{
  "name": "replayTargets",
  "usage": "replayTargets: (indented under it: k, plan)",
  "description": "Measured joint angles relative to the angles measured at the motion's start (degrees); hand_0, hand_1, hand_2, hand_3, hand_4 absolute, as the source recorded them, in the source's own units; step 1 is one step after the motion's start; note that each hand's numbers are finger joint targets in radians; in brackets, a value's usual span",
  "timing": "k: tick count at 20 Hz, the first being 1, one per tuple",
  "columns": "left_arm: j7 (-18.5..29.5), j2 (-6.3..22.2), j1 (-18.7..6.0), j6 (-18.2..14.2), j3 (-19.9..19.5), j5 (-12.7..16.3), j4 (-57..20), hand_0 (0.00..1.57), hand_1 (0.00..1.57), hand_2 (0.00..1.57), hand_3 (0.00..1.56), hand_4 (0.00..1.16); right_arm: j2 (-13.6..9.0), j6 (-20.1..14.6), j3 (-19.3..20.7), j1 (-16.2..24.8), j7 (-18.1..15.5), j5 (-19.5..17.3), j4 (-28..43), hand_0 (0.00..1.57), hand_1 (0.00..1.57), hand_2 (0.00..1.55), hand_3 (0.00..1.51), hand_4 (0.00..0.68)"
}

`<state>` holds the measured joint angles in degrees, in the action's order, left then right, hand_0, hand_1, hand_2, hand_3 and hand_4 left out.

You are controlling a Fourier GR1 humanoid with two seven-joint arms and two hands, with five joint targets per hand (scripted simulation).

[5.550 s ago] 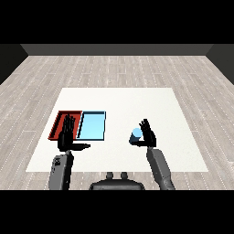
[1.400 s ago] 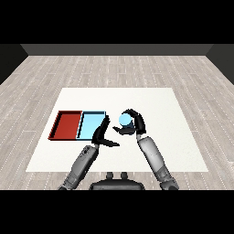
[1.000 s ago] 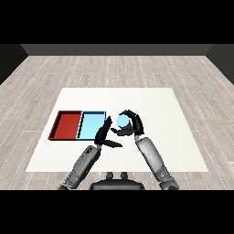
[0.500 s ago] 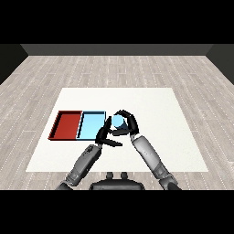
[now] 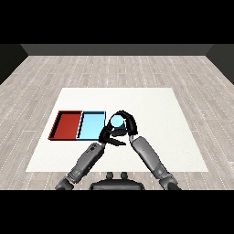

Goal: Pick the blue can and put it in the blue box

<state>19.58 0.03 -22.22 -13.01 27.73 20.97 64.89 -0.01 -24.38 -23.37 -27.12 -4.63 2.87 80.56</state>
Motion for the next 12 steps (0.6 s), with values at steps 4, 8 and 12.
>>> replayTargets:
  k: [4, 8, 12]
  plan:
    - [1.3, 0.0, -1.7, -2.5, 2.9, 3.0, -1.6, 0.00, 0.00, 0.00, 0.00, 0.37, 0.0, -1.1, -1.8, 1.0, -1.3, 1.8, 0.1, 1.47, 1.47, 1.46, 1.39, 0.601]
    - [-1.3, 0.0, -3.3, -6.5, 5.2, 2.9, -2.1, 0.00, 0.00, 0.00, 0.00, 0.53, 0.0, -3.5, -4.7, 1.9, -3.5, 5.2, 0.3, 1.48, 1.48, 1.47, 1.40, 0.600]
    - [-1.2, 0.1, -5.7, -10.3, 5.8, 5.9, -3.7, 0.86, 0.86, 0.94, 0.77, 0.57, -0.1, -3.0, -3.8, 0.5, -4.3, 8.2, -0.4, 1.45, 1.45, 1.45, 1.39, 0.614]
